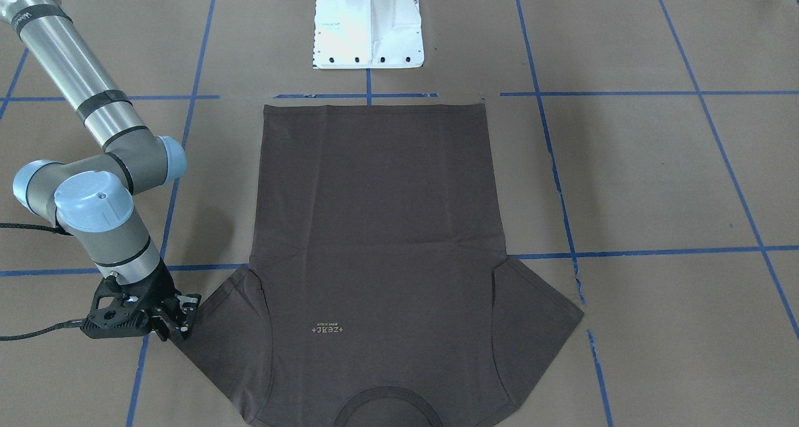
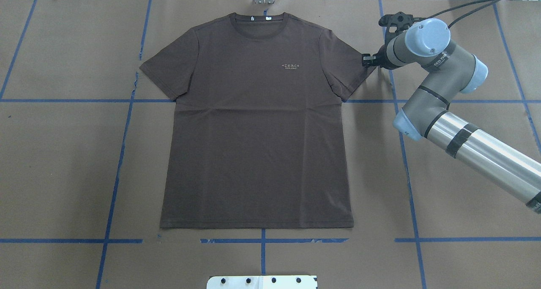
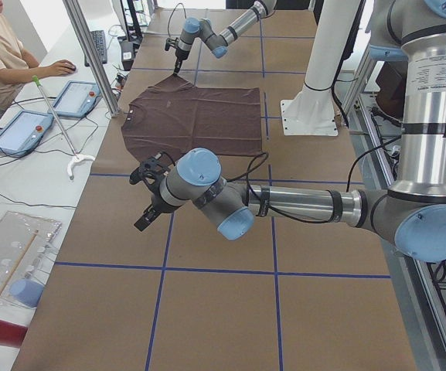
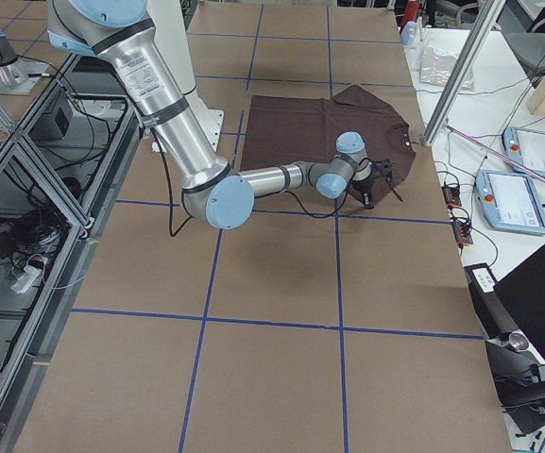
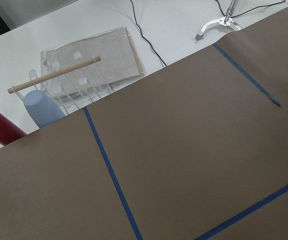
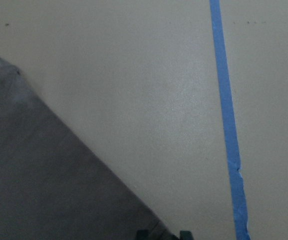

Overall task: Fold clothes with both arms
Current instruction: 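Move the right gripper in toward the sleeve nearest it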

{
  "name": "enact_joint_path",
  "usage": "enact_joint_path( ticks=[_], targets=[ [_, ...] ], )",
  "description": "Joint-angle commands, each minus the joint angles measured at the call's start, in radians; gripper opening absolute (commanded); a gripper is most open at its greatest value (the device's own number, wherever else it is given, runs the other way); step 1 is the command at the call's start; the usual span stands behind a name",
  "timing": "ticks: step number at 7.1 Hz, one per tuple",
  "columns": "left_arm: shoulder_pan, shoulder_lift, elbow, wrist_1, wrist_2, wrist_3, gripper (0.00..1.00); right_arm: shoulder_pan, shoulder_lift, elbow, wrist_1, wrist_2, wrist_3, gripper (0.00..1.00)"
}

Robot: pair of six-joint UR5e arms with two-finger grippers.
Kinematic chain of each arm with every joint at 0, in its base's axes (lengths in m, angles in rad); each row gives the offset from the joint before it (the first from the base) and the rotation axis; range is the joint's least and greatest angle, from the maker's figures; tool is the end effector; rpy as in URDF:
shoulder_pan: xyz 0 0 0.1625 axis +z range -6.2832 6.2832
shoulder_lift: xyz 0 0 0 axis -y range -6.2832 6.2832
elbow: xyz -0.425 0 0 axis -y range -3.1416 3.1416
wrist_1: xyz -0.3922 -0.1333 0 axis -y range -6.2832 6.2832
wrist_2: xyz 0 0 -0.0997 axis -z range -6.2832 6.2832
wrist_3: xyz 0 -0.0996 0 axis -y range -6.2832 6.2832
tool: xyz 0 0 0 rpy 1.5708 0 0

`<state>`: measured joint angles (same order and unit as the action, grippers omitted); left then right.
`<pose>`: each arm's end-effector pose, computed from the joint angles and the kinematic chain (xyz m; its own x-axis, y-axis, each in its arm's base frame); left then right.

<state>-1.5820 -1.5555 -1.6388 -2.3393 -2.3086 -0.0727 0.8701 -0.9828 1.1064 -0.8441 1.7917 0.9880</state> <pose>-0.0720 -0.5063 0.5440 0.7429 0.4333 -0.5103 0.0618 0.7147 0.6968 -0.4072 -0.6557 0.4570 0.7072 0.0056 0.7070 -0.3000 0.9079 0.2929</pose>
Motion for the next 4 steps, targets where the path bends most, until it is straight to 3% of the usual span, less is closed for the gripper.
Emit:
enact_joint_path(
  ticks=[1, 3, 4],
  targets=[
    [-0.001, 0.000, 0.000, 0.000, 0.000, 0.001, 1.00, 0.001, 0.007, 0.003, -0.001, 0.000, 0.012, 0.00],
    [0.000, 0.000, 0.002, 0.000, 0.000, -0.001, 1.00, -0.002, 0.074, 0.018, -0.065, -0.002, 0.084, 0.00],
    [0.000, 0.000, 0.002, 0.000, 0.000, -0.001, 1.00, -0.037, 0.135, 0.029, -0.169, -0.070, 0.125, 0.00]
  ],
)
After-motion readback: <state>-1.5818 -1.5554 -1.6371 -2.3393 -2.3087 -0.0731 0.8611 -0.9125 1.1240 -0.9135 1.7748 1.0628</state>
